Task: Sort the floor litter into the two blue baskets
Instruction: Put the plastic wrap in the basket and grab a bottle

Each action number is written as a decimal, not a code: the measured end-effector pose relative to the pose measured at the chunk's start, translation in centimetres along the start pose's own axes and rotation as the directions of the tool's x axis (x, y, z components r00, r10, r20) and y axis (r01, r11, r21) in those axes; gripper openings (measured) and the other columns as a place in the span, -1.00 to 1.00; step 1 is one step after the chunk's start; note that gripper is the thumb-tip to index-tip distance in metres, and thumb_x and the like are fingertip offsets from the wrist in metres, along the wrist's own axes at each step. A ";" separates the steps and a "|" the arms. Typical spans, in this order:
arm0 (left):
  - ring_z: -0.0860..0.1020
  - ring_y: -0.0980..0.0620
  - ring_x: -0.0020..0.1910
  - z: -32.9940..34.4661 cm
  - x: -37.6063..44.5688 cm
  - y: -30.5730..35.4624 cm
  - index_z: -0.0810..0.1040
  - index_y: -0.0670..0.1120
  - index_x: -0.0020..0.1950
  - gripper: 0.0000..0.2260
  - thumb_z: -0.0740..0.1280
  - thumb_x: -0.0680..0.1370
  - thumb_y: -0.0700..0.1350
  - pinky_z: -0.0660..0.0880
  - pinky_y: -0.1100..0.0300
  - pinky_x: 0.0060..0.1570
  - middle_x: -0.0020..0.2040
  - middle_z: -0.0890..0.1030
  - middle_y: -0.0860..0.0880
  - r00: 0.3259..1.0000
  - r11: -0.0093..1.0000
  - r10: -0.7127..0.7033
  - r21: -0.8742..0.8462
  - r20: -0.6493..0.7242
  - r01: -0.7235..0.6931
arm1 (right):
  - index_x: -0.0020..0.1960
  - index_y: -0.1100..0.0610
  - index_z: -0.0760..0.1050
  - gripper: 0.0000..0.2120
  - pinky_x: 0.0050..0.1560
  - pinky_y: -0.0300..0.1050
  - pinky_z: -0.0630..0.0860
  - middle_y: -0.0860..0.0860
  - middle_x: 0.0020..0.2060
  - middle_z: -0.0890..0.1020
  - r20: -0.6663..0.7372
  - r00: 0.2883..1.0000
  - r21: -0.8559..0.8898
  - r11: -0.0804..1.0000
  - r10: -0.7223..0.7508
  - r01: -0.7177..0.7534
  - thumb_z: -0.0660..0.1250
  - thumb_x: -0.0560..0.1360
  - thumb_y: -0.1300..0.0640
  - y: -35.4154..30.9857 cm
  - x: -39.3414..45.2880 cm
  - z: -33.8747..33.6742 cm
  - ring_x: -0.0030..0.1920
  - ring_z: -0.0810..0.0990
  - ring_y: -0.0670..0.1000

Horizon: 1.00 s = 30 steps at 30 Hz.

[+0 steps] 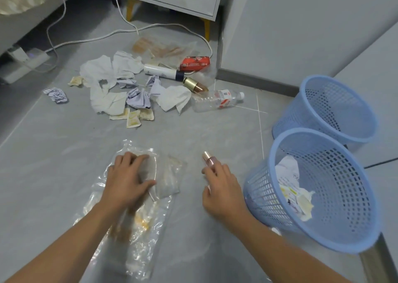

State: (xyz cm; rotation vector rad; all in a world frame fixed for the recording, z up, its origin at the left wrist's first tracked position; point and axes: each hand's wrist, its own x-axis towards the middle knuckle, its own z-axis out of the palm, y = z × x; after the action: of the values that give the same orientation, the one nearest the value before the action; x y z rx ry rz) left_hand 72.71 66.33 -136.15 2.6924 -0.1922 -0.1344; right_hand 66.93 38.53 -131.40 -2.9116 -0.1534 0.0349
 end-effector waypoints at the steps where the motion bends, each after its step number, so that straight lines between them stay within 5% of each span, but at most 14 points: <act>1: 0.39 -0.10 0.14 -0.1 0.0 0.3 0.47 0.09 0.41 -0.33 0.50 0.35 0.27 0.43 -0.09 0.08 0.10 0.43 0.04 1.000 1.000 -0.010 -0.014 0.015 0.010 | 0.12 0.04 0.42 -0.63 -0.09 0.00 0.48 0.00 0.32 0.42 0.068 0.997 -0.026 0.999 0.026 -0.024 0.27 0.32 0.20 0.1 -1.5 0.5 0.12 0.43 0.09; 7: 0.53 -0.06 0.01 -0.4 -0.5 1.5 0.54 0.12 0.17 -0.68 0.51 0.46 -0.07 0.47 0.01 0.00 -0.04 0.56 0.09 0.997 0.970 -0.069 -0.232 0.024 0.073 | 0.16 0.08 0.47 -0.60 -0.19 -0.01 0.47 0.00 0.12 0.44 0.152 0.978 0.014 0.989 0.145 -0.148 0.22 0.37 0.36 0.4 -4.7 3.0 0.15 0.44 0.11; 10: 0.56 0.04 -0.16 -0.8 -0.7 2.2 0.57 0.13 0.01 -0.78 0.49 0.48 -0.15 0.46 0.11 -0.16 -0.19 0.59 0.09 0.990 0.898 -0.130 -0.418 0.048 0.139 | -0.02 0.15 0.53 -0.72 -0.18 0.00 0.51 0.03 0.02 0.53 0.151 0.982 0.091 0.988 0.112 -0.127 0.22 0.36 0.41 0.2 -3.5 2.4 0.03 0.54 0.15; 13: 0.58 -0.03 -0.22 -2.1 0.3 2.8 0.59 0.11 -0.06 -0.80 0.48 0.45 -0.18 0.56 0.05 -0.11 -0.20 0.63 0.00 0.985 0.835 -0.164 -0.524 0.057 0.169 | -0.14 0.09 0.58 -0.70 -0.40 -0.28 0.15 -0.04 -0.16 0.55 0.009 0.999 0.080 0.996 0.043 -0.044 0.34 0.27 0.43 -1.3 -1.7 1.0 -0.18 0.59 0.05; 15: 0.60 -0.13 -0.23 -7.3 1.8 8.6 0.61 0.08 -0.06 -0.83 0.46 0.44 -0.18 0.59 -0.01 -0.15 -0.16 0.65 -0.05 0.992 0.799 -0.084 -0.589 0.092 0.122 | -0.12 0.04 0.56 -0.71 -0.37 -0.31 0.19 -0.08 -0.15 0.49 -0.035 0.987 0.142 0.978 0.159 -0.153 0.35 0.32 0.40 -1.1 -2.0 -6.1 -0.16 0.57 0.02; 18: 0.60 -0.21 -0.24 -10.6 2.8 9.7 0.61 0.00 -0.02 -0.81 0.44 0.52 -0.30 0.59 0.01 -0.30 -0.08 0.63 -0.24 0.994 0.695 -0.054 -0.711 0.095 0.106 | -0.05 0.07 0.55 -0.71 -0.27 0.02 0.55 -0.05 -0.09 0.47 -0.117 0.992 0.246 0.969 0.050 -0.020 0.27 0.37 0.40 -3.2 0.1 -7.6 -0.12 0.55 0.08; 23: 0.63 0.01 -0.26 -16.9 5.2 16.5 0.61 -0.03 0.05 -0.79 0.44 0.53 -0.31 0.62 0.05 -0.26 -0.06 0.63 -0.13 0.996 0.635 0.064 -0.773 0.054 0.001 | -0.08 0.16 0.59 -0.81 -0.17 -0.03 0.49 0.02 -0.12 0.53 -0.325 0.941 0.300 0.954 0.089 0.013 0.32 0.42 0.39 -2.8 1.5 -16.0 -0.14 0.55 0.09; 30: 0.60 -0.04 -0.26 -16.1 5.9 31.2 0.61 -0.07 0.10 -0.74 0.45 0.50 -0.35 0.59 0.15 -0.31 -0.03 0.62 -0.25 0.956 0.484 0.279 -0.873 0.093 -0.056 | -0.06 0.12 0.61 -0.81 -0.16 -0.16 0.34 -0.04 -0.12 0.53 -0.370 0.816 0.315 0.886 0.444 -0.340 0.38 0.41 0.37 9.6 -3.4 -22.9 -0.13 0.54 0.02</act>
State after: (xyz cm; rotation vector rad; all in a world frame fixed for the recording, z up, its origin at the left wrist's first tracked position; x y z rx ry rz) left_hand 76.96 44.16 -108.62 1.6011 -0.3493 -0.3689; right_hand 65.32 23.75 -111.19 -2.5780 0.5014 -0.4916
